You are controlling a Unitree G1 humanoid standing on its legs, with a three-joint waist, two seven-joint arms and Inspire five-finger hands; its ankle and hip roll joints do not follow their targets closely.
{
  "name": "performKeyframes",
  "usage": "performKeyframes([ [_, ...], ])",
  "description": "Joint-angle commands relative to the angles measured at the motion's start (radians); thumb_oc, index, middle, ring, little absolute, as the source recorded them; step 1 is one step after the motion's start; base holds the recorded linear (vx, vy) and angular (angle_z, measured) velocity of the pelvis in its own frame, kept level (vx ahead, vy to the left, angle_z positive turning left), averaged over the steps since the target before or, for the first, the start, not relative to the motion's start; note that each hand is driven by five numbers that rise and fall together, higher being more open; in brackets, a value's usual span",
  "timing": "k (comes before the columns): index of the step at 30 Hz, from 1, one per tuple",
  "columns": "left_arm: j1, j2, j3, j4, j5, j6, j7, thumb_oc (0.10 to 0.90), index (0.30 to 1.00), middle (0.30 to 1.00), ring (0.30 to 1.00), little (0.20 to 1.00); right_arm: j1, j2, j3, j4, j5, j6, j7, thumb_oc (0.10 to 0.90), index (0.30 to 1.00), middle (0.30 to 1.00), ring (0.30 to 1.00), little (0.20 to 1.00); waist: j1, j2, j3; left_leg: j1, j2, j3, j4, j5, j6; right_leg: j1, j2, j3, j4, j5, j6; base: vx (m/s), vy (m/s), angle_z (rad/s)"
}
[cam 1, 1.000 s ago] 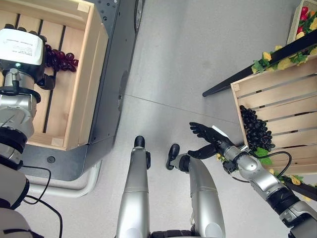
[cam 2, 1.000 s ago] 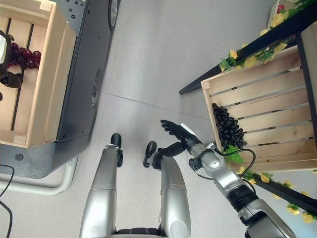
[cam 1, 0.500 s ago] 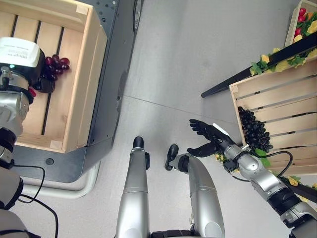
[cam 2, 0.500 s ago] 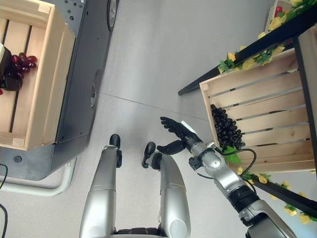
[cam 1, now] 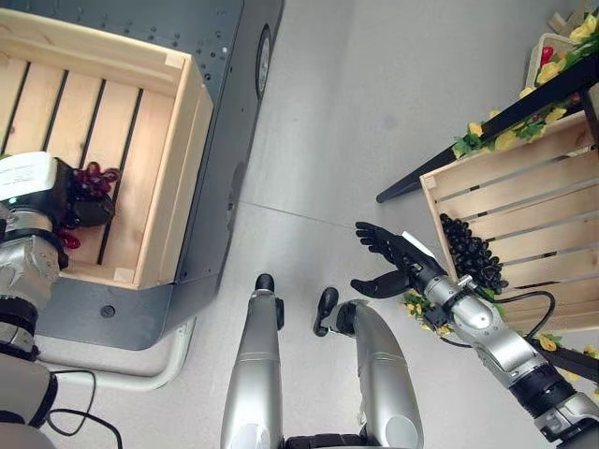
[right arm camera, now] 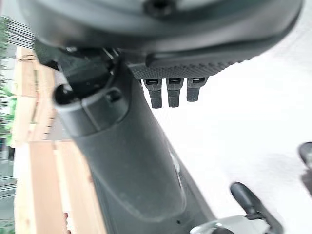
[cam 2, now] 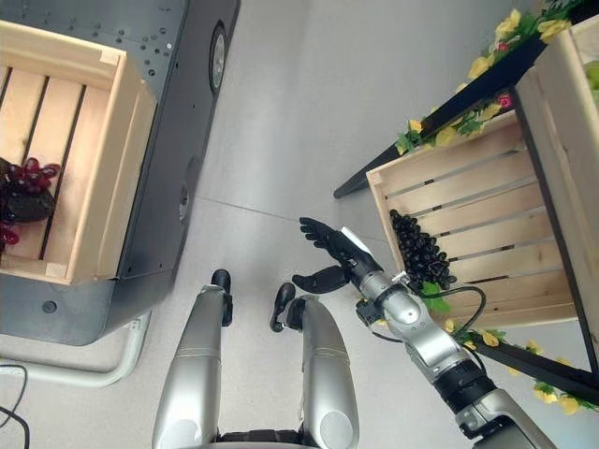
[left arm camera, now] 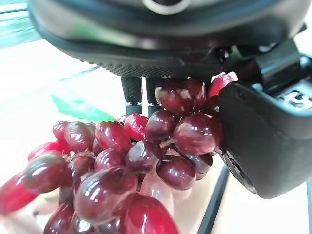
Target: Pick up the fruits from the basket on one side to the basket on the other side
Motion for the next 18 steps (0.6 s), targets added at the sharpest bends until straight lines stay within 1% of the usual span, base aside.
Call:
performKeyframes([
  [1,0.004,0.034,0.187,0.033,-0.237,-0.065,0.068,0.4,0.3,0.3,0.3,0.3,0.027,-0.017,-0.086,-0.118,0.004,-0.062,-0.046,0.8,0.9,0.9,0.9,0.9,0.019,0.051,-0.011,0.2,-0.065,0.067,-0.167,-0.01,0.102,0.169,0.0,-0.014,-0.074,0.051,-0.004,-0.01,-0.077,-0.05],
  [2,0.034,0.015,0.251,0.039,-0.336,-0.069,0.031,0.4,0.3,0.3,0.3,0.3,0.03,-0.002,-0.084,-0.113,-0.002,-0.055,-0.039,0.8,0.9,0.9,0.9,0.9,0.023,0.052,-0.011,0.25,-0.069,0.068,-0.191,-0.01,0.103,0.213,-0.004,-0.011,-0.098,0.062,0.005,-0.02,-0.079,-0.03],
  [3,0.042,0.009,0.266,0.04,-0.366,-0.071,0.025,0.4,0.3,0.3,0.3,0.3,0.028,0.001,-0.082,-0.111,-0.006,-0.054,-0.038,0.8,0.9,0.9,0.9,0.9,0.023,0.053,-0.011,0.263,-0.07,0.067,-0.198,-0.01,0.103,0.225,-0.004,-0.01,-0.106,0.062,0.005,-0.01,-0.065,-0.04],
  [4,0.069,-0.013,0.31,0.042,-0.43,-0.081,0.011,0.4,0.3,0.3,0.3,0.3,0.02,0.003,-0.077,-0.116,-0.012,-0.036,-0.04,0.8,0.9,0.9,0.9,0.9,0.023,0.059,-0.013,0.308,-0.074,0.067,-0.219,-0.009,0.102,0.27,-0.006,-0.007,-0.137,0.063,0.006,0.02,-0.024,-0.04],
  [7,0.106,-0.045,0.361,0.028,-0.526,-0.096,0.001,0.4,0.3,0.3,0.3,0.3,0.019,0.01,-0.07,-0.115,-0.013,-0.024,-0.033,0.8,0.9,0.9,0.9,0.9,0.02,0.069,-0.043,0.358,-0.08,0.068,-0.254,-0.008,0.099,0.315,-0.008,0.005,-0.186,0.071,0.01,0.03,-0.01,-0.09],
  [8,0.129,-0.063,0.391,0.013,-0.584,-0.115,-0.004,0.4,0.3,0.3,0.3,0.3,0.024,0.011,-0.067,-0.114,-0.013,-0.019,-0.029,0.8,0.9,0.9,0.9,0.9,0.02,0.078,-0.064,0.391,-0.084,0.068,-0.277,-0.007,0.097,0.348,-0.011,0.01,-0.218,0.072,0.011,0.05,-0.002,-0.1],
  [9,0.141,-0.07,0.406,0.0,-0.616,-0.12,-0.011,0.4,0.3,0.3,0.3,0.3,0.029,0.014,-0.068,-0.114,-0.017,-0.019,-0.026,0.8,0.9,0.9,0.9,0.9,0.018,0.083,-0.075,0.404,-0.087,0.067,-0.289,-0.004,0.096,0.358,-0.011,0.014,-0.234,0.08,0.013,0.04,-0.002,-0.09],
  [10,0.143,-0.07,0.408,-0.001,-0.616,-0.12,-0.011,0.4,0.3,0.3,0.3,0.3,0.029,0.013,-0.067,-0.114,-0.017,-0.018,-0.026,0.8,0.9,0.9,0.9,0.9,0.017,0.083,-0.075,0.406,-0.087,0.067,-0.29,-0.003,0.096,0.36,-0.01,0.014,-0.236,0.08,0.013,0.0,0.0,0.0],
  [11,0.152,-0.078,0.424,-0.013,-0.665,-0.136,-0.02,0.4,0.3,0.3,0.3,0.3,0.038,0.019,-0.064,-0.115,-0.022,-0.018,-0.031,0.8,0.9,0.9,0.9,0.9,0.016,0.09,-0.084,0.43,-0.09,0.067,-0.306,-0.001,0.095,0.382,-0.011,0.019,-0.254,0.085,0.016,0.05,0.003,0.0],
  [12,0.168,-0.091,0.442,-0.036,-0.715,-0.144,-0.034,0.4,0.3,0.3,0.3,0.3,0.05,0.026,-0.061,-0.117,-0.026,-0.008,-0.037,0.8,0.9,0.9,0.9,0.9,0.013,0.101,-0.106,0.459,-0.095,0.068,-0.333,0.004,0.093,0.408,-0.011,0.026,-0.285,0.092,0.021,0.08,0.007,0.0],
  [14,0.181,-0.103,0.455,-0.054,-0.758,-0.157,-0.041,0.4,0.3,0.3,0.3,0.3,0.058,0.033,-0.057,-0.114,-0.029,-0.007,-0.04,0.8,0.9,0.9,0.9,0.9,0.011,0.109,-0.118,0.488,-0.098,0.067,-0.359,0.01,0.09,0.434,-0.008,0.032,-0.316,0.101,0.025,0.07,0.008,-0.01],
  [15,0.199,-0.119,0.476,-0.08,-0.792,-0.165,-0.05,0.4,0.3,0.3,0.3,0.3,0.069,0.042,-0.055,-0.113,-0.033,-0.006,-0.038,0.8,0.9,0.9,0.9,0.9,0.008,0.117,-0.138,0.517,-0.102,0.065,-0.39,0.018,0.087,0.459,-0.002,0.039,-0.352,0.111,0.03,0.05,0.001,-0.01],
  [18,0.223,-0.136,0.497,-0.108,-0.819,-0.188,-0.06,0.4,0.3,0.3,0.3,0.3,0.086,0.056,-0.05,-0.111,-0.042,-0.009,-0.03,0.8,0.9,0.9,0.9,0.9,0.003,0.127,-0.165,0.559,-0.105,0.067,-0.435,0.03,0.083,0.499,0.005,0.045,-0.409,0.128,0.035,0.07,-0.006,0.01],
])
